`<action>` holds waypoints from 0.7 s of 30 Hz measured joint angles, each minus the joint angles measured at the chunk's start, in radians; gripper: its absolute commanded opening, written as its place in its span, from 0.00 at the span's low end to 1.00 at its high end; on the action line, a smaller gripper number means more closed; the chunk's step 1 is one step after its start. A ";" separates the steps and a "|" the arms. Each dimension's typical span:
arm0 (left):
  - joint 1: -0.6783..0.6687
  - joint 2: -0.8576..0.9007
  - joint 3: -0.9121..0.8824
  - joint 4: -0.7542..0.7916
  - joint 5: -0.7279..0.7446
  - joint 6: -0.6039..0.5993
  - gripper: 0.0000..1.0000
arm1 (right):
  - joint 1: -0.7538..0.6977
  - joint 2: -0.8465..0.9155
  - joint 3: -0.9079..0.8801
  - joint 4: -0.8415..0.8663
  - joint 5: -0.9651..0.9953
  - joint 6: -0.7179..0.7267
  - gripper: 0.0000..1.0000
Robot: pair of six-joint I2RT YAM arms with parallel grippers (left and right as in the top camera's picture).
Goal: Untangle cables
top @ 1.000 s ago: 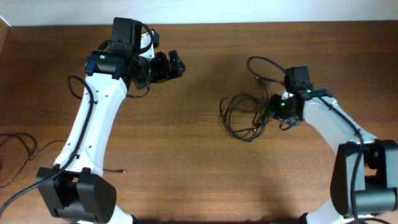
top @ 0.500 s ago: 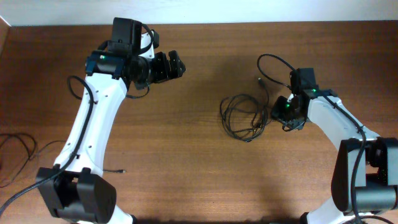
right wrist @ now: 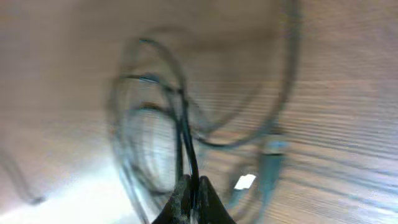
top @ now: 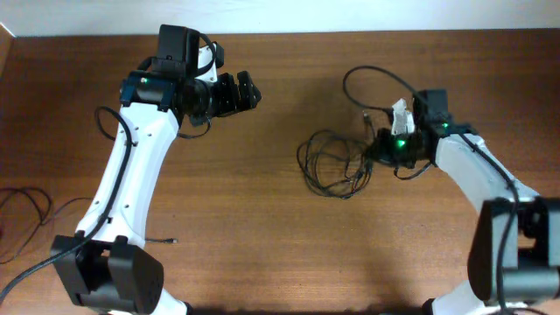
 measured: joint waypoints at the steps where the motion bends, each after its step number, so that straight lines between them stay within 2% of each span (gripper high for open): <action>1: 0.000 0.000 0.000 0.000 0.000 0.000 0.78 | -0.001 -0.027 0.014 -0.010 -0.036 -0.011 0.04; 3: 0.000 0.000 0.000 0.000 0.005 0.008 0.73 | -0.002 -0.134 0.053 -0.014 -0.124 -0.026 0.04; 4: 0.000 0.000 0.000 0.001 0.018 0.011 0.73 | -0.002 -0.213 0.079 -0.014 -0.159 -0.034 0.04; 6: 0.000 0.000 0.000 0.004 0.060 0.016 0.79 | -0.002 -0.328 0.100 -0.008 -0.192 -0.040 0.04; 9: -0.013 0.000 0.000 0.008 0.166 0.123 0.90 | -0.002 -0.471 0.103 -0.011 -0.217 -0.039 0.04; 13: -0.088 0.000 0.000 0.015 0.248 0.225 0.96 | -0.002 -0.545 0.103 -0.016 -0.225 -0.017 0.04; 16: -0.159 0.000 0.000 0.072 0.268 0.249 0.98 | -0.002 -0.576 0.103 -0.016 -0.256 -0.013 0.04; 21: -0.279 0.000 0.000 0.163 0.174 0.303 0.95 | -0.002 -0.587 0.103 -0.016 -0.311 0.028 0.04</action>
